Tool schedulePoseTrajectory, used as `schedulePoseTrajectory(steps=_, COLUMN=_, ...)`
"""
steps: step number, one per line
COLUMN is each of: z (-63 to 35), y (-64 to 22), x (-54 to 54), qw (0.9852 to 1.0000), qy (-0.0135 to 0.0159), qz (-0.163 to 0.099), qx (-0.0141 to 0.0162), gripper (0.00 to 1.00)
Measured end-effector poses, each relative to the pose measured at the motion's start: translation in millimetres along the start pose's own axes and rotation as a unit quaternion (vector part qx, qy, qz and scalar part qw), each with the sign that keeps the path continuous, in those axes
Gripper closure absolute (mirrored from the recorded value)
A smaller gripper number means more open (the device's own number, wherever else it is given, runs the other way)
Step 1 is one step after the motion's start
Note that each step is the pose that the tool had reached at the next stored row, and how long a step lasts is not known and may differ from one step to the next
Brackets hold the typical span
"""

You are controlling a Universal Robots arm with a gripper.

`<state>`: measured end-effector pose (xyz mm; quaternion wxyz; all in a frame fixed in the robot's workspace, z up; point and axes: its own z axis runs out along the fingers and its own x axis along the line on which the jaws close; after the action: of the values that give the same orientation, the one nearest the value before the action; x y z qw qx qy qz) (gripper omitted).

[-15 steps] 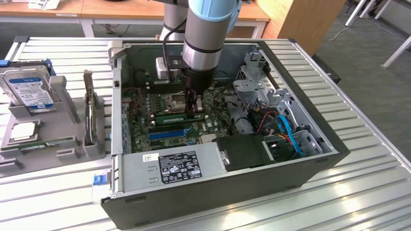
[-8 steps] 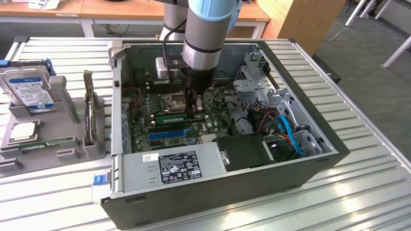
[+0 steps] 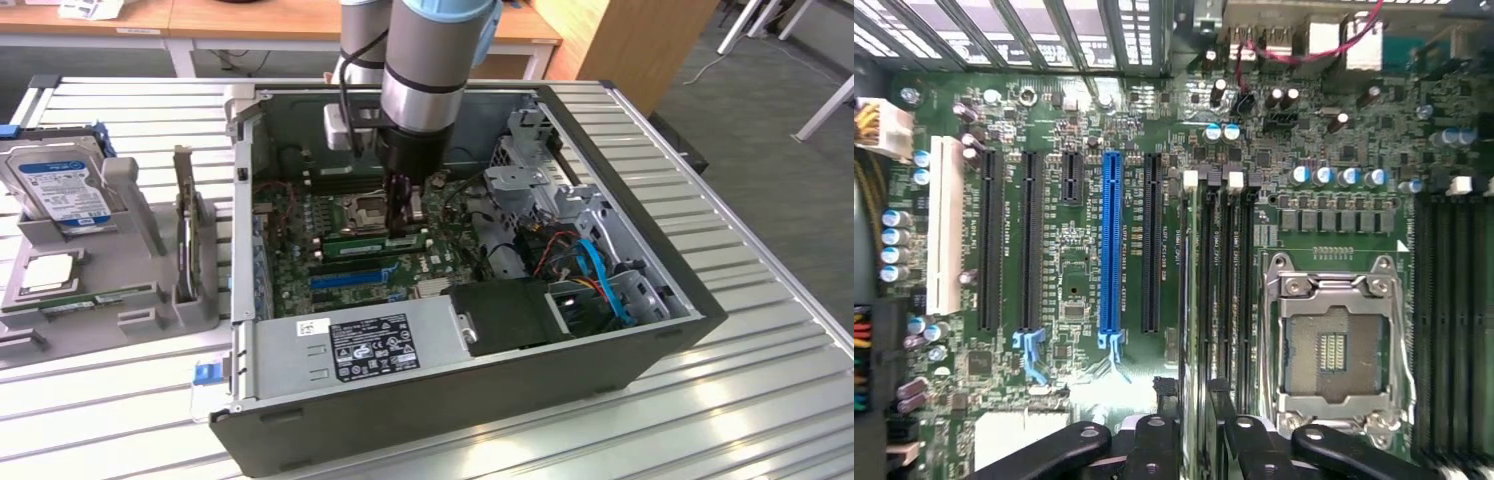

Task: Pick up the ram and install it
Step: 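Insert the ram into the slot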

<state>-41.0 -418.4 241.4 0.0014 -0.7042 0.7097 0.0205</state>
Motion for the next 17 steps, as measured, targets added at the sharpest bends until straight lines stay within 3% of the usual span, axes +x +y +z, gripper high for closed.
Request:
schedulePoseTrajectory(steps=7, z=-22.6, y=0.3, x=-0.7, qw=1.0, qy=0.0, qz=0.0, qx=0.0, gripper=0.75)
schedulePoseTrajectory(steps=17, z=-46.1, y=0.9, x=-1.5, qw=1.0, qy=-0.0001, qz=0.0, qx=0.0, gripper=0.75)
